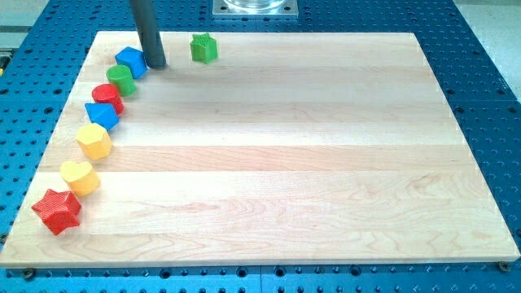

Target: Place the arm left side of the cube

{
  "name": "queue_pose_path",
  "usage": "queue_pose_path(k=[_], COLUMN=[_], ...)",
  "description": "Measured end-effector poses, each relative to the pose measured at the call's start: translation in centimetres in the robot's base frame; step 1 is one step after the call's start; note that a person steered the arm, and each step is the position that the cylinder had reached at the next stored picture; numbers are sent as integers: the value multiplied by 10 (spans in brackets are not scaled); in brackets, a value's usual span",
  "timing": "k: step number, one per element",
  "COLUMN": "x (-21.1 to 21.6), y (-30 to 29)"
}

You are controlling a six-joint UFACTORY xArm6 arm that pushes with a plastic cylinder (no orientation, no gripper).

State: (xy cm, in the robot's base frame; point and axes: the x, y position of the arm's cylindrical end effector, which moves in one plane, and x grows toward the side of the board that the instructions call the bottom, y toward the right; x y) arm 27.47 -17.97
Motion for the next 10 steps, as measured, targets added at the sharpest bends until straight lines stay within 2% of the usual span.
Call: queue_pose_path(k=[1, 3, 4, 6, 7, 8, 9, 10], x=[0, 10, 17, -69, -70, -32, 5, 14], y=[-9, 61, 46, 5, -67, -110, -110, -109])
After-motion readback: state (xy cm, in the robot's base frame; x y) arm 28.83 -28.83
